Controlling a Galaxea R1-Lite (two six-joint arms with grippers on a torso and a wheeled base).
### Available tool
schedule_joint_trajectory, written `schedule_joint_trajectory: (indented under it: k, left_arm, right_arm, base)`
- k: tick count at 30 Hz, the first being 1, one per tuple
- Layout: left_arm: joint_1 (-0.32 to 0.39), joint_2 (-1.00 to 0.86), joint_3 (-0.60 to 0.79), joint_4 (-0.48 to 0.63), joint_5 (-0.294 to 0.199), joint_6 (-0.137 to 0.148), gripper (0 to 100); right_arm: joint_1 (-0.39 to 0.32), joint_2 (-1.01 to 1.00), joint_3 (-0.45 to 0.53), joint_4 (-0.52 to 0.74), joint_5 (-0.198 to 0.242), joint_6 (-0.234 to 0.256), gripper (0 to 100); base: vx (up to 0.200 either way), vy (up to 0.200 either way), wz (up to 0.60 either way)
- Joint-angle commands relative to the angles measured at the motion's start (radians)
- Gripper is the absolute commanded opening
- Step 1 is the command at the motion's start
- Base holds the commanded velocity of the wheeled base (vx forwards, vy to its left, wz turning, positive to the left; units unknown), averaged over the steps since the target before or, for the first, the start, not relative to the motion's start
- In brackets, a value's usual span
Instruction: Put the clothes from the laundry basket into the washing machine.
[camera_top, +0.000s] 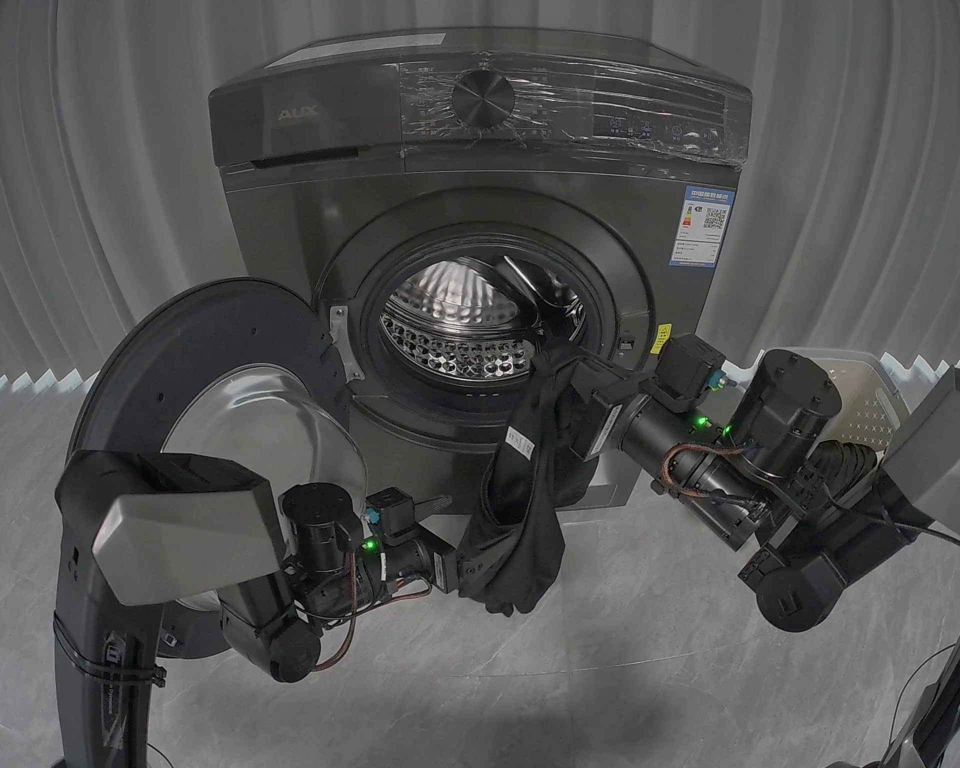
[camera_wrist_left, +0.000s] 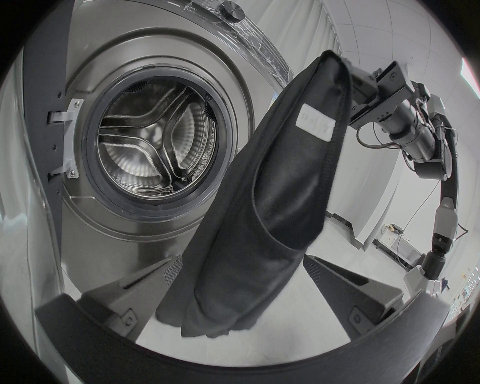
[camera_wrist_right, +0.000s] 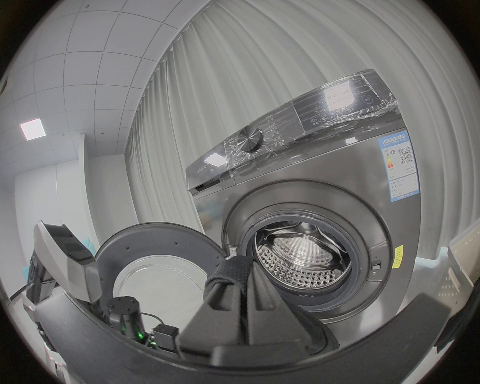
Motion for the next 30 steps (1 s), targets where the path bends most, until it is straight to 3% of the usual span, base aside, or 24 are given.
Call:
schedule_joint_trajectory:
  k: [1,16,17,30]
  left_arm:
    - [-0.001,0.056,-0.051,-0.001,0.000,0.000,100]
    - [-0.004,0.165,-0.203,0.002,0.031,-0.006,100]
    - [-0.009,0.169,-0.209,0.002,0.031,-0.006,0]
    - [-0.066,0.086,-0.191,-0.001,0.028,-0.021,0]
  right_arm:
    - [0.017,-0.007,0.001,0.000,0.000,0.000,0]
    - [0.087,-0.042,0.035,0.000,0.000,0.011,0]
    - [0.087,-0.045,0.035,0.002,0.000,0.011,0]
    - [0.055,-0.037,0.036,0.002,0.002,0.011,0]
  base:
    - [0.000,0.000,0.00]
    - [0.000,0.000,0.00]
    - [0.000,0.000,0.00]
    - [0.000,0.000,0.00]
